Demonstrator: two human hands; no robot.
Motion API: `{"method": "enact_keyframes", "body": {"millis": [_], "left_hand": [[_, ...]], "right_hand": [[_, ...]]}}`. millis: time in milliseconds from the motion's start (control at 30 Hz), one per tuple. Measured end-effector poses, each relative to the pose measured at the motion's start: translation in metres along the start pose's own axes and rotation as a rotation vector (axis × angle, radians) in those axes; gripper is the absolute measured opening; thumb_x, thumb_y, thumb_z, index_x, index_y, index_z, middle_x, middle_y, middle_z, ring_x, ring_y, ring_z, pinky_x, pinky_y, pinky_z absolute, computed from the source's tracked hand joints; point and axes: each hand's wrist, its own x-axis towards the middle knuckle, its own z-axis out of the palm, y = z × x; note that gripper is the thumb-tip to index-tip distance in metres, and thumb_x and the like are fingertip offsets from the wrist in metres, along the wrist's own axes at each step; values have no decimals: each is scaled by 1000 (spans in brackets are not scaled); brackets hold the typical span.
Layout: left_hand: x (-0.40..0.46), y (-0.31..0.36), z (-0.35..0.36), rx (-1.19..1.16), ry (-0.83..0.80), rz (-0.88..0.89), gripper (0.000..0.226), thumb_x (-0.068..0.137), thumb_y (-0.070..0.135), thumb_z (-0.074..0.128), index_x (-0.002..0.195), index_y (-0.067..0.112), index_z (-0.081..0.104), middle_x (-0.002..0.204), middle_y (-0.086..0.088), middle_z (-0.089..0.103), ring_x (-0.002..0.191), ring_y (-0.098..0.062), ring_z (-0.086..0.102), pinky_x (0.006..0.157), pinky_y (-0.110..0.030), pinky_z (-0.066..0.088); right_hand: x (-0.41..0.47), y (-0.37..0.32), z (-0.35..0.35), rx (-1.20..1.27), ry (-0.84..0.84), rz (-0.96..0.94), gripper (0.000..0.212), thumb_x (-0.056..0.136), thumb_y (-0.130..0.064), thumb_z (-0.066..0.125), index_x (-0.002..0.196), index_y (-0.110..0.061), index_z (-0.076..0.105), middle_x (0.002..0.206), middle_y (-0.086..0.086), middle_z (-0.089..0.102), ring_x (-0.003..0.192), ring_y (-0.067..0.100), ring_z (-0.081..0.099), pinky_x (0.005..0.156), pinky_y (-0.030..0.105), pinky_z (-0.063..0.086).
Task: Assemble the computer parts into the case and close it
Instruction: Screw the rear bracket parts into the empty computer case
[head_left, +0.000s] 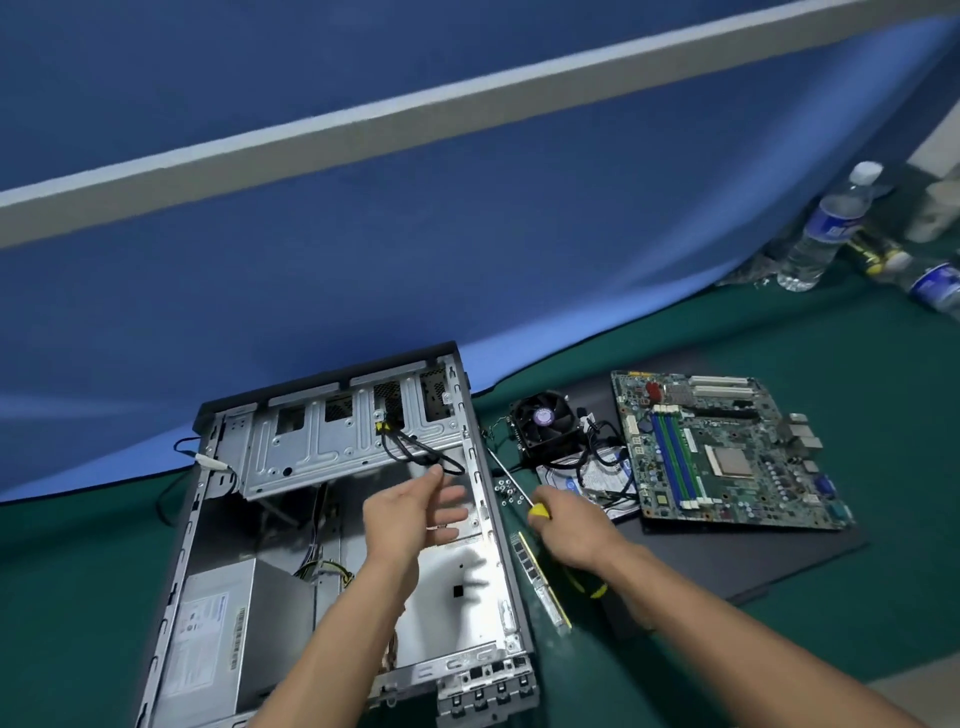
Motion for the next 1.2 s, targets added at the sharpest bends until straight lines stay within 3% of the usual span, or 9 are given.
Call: {"method": "enact_keyframes", "body": {"millis": [133,367,467,567,700,767,933,1067,1200], "left_hand": [[-7,15,-16,-122,-5,22,20,89,21,64,85,3,68,74,-11,73,52,-17,67,46,-24,55],[-33,32,-75,-339,-47,-3,25,99,16,46,90,-1,61,81,-14,71,59,-18,71,49,-23,56],[-44,25,-114,-433,-73,-14,25,100,18,44,89,1,60,86,-14,69,71,-21,70,56,-27,57],[-54,14,-150,-566,-105,-70,25,100,21,44,88,4,58,92,-14,67,77,-21,68,64,-31,54],[-70,4,-182,-748,-157,-153,25,100,21,45,89,2,58,93,-15,66,74,-22,69,66,-35,56],[-78,-1,-193,-780,-160,-171,25,100,20,44,92,1,58,95,-15,66,80,-23,67,72,-41,52],[-97,-10,-208,-764,-155,-147,24,99,20,46,93,0,59,94,-15,67,83,-24,66,70,-40,51],[-117,-16,-212,-751,-98,-105,25,100,19,45,91,-1,57,90,-17,67,82,-25,66,69,-40,52],[-135,-25,-215,-660,-15,-59,27,100,17,44,86,-2,57,85,-19,67,75,-24,68,75,-37,53]], "right_hand": [[-30,-21,-17,166,146,-129,21,101,-33,41,119,-27,51,94,-2,59,73,9,54,64,26,42],[-91,-86,-9,180,254,-323,29,98,-37,48,127,-34,53,101,-20,61,70,-10,48,65,16,40],[-118,-121,20,128,243,-334,24,92,-37,60,114,-29,58,90,-14,61,68,1,57,65,22,48],[-140,-149,48,46,220,-328,22,89,-32,64,110,-24,62,97,-8,63,82,14,60,79,36,51],[-168,-169,76,-50,245,-361,26,90,-36,60,114,-27,65,110,-8,65,98,15,58,86,35,48],[-178,-172,86,-73,259,-377,23,91,-37,58,109,-24,66,106,-6,66,96,17,57,84,37,48],[-198,-176,100,-109,271,-363,25,92,-41,57,112,-27,64,105,-5,65,99,18,56,83,35,46],[-210,-176,105,-135,228,-387,17,92,-41,56,105,-33,64,88,-10,57,85,17,53,68,32,42],[-223,-173,114,-128,204,-377,29,92,-41,58,119,-32,63,93,-9,60,85,16,55,69,31,42]]}}
